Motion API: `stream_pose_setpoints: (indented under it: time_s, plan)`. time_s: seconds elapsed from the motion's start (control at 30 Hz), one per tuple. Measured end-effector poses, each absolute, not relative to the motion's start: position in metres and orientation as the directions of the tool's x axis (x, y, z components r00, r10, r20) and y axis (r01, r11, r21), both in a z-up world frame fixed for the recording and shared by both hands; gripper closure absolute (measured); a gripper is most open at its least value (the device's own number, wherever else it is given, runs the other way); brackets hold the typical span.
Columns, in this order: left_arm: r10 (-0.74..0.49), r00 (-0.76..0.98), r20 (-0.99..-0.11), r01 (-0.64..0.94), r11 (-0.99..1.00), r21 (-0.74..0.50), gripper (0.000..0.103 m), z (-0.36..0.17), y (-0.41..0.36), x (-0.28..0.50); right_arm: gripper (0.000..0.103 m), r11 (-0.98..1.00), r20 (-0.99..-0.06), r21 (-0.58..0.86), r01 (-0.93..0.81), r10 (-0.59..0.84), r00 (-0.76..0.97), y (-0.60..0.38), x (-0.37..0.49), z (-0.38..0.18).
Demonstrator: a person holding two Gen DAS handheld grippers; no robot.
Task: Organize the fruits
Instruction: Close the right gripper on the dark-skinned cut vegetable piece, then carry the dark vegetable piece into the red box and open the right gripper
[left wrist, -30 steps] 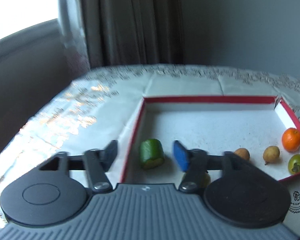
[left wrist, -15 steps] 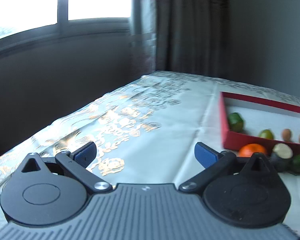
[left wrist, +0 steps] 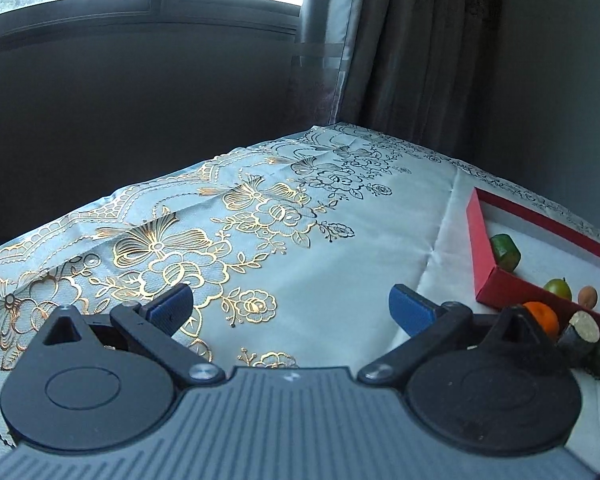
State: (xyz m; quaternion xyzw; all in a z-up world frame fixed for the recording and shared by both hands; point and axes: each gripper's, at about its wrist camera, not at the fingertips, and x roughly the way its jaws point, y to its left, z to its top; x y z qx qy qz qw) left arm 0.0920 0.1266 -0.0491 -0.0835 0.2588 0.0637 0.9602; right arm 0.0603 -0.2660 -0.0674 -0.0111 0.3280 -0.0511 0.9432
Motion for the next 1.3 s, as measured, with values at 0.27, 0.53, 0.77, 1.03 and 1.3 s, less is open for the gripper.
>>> stream_pose_setpoints:
  time_s: [0.27,0.53,0.77,1.03,1.3]
  plan:
    - [0.085,0.853,-0.514,-0.171,0.978,-0.121,0.000,-0.049,0.126,0.093,0.069,0.998,-0.611,-0.012,0.065,-0.059,0.789,-0.267,0.057,-0.066]
    - [0.099,0.849,-0.519,-0.188,0.974,-0.123,0.000,-0.051,0.128,0.093,0.070,0.997,-0.558,0.055,0.051,-0.011,0.830,-0.270,0.046,-0.056]
    - [0.098,0.844,-0.526,-0.186,0.975,-0.117,0.000,-0.051,0.128,0.095,0.070,0.998,-0.457,0.065,-0.007,0.036,0.889,-0.256,0.045,-0.012]
    - [0.096,0.843,-0.529,-0.185,0.975,-0.119,0.000,-0.052,0.128,0.096,0.070,0.995,-0.508,0.086,-0.050,0.087,0.857,-0.234,0.100,-0.018]
    - [0.096,0.844,-0.528,-0.185,0.975,-0.120,0.000,-0.052,0.128,0.096,0.068,0.989,-0.554,0.144,-0.035,0.110,0.825,-0.234,0.124,-0.049]
